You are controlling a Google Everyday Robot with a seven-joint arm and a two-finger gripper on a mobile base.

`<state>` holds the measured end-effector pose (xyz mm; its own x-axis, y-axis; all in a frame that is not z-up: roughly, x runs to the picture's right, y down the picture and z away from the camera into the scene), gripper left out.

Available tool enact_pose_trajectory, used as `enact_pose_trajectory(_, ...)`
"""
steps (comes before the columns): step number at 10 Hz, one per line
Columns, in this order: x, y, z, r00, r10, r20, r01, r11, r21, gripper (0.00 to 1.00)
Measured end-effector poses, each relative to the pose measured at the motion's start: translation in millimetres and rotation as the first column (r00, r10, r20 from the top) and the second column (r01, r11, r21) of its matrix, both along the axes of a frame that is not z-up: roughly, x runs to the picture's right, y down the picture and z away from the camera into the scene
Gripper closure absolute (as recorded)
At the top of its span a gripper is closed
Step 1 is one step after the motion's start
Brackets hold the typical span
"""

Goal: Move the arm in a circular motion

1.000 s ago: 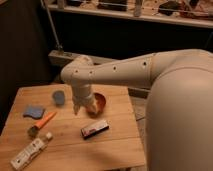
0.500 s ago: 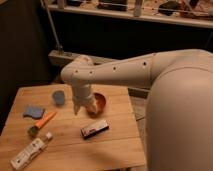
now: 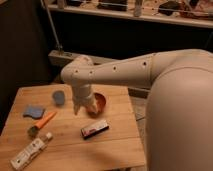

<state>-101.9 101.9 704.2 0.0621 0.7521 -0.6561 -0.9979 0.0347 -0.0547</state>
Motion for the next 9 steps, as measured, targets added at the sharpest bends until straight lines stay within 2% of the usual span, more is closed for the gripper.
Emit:
enact_pose_trajectory(4,-0.2,-0.8,0.4,1.000,0.000,0.000,0.000,1.0000,-0.001,0.35)
enact_pose_trajectory(6,-0.9,-6.2,10.3,1.000,-0.022,0.000,0.022,0.9997,-0.015,0.35)
enact_pose_trajectory(8,-7.9,-25.5,29.2,0.999,-0.049,0.018,0.049,0.9985,-0.022,0.35)
enact_pose_trajectory(9,-6.0,-42.2,41.9,0.998,-0.060,0.019,0.060,0.9981,-0.014,0.35)
